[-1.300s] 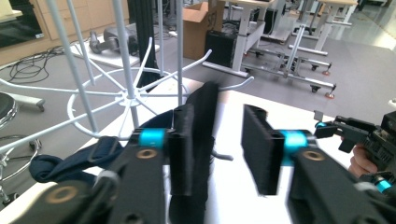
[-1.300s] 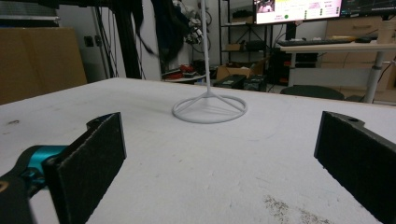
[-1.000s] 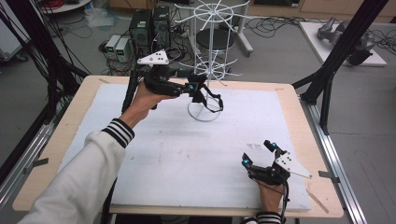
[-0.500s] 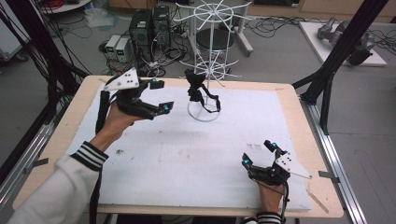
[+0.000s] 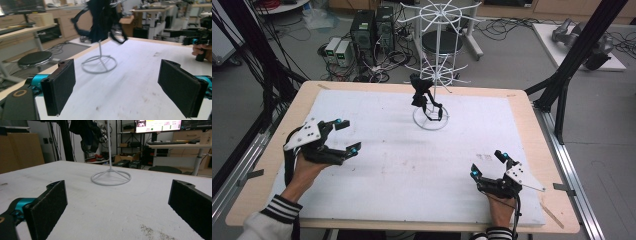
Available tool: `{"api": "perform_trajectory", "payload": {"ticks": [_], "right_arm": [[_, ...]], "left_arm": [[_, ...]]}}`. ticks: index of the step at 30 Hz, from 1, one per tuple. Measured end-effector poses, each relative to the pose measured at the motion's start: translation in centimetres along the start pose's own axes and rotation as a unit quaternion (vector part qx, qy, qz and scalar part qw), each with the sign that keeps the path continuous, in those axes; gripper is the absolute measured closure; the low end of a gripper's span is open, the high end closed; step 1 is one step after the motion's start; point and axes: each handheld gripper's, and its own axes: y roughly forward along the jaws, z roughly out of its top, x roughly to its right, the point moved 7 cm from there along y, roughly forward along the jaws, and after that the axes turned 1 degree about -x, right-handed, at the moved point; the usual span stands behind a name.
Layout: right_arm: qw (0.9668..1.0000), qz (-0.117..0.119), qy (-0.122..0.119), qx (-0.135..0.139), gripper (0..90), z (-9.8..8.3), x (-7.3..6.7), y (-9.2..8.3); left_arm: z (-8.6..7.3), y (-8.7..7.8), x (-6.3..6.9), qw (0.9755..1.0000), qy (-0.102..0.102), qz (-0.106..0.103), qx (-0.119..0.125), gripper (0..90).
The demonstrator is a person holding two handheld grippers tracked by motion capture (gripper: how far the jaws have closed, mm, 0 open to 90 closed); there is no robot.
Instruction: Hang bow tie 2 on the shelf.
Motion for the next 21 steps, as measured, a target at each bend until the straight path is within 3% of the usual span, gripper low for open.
{"api": "perform_trajectory", "payload": {"ticks": [5, 11, 17, 21], "right_arm": [[1.0, -0.001, -0.005, -0.001, 1.4, 0.0, 0.0, 0.0], [1.0, -0.003, -0.004, -0.002, 1.4, 0.0, 0.0, 0.0], [1.0, -0.002, -0.002, -0.001, 1.4, 0.0, 0.0, 0.0], [1.0, -0.002, 0.001, -0.001, 1.4, 0.0, 0.0, 0.0]], "left_arm": [[-2.7, -2.0, -0.4, 0.9991, -0.019, 0.037, 0.01, 15.0], [-4.4, -3.1, 0.0, 0.997, 0.001, 0.074, 0.022, 15.0], [-5.7, -3.3, 0.0, 0.9951, -0.022, 0.087, 0.04, 14.9], [-6.4, -3.4, -0.1, 0.9939, -0.026, 0.098, 0.043, 14.9]]}}
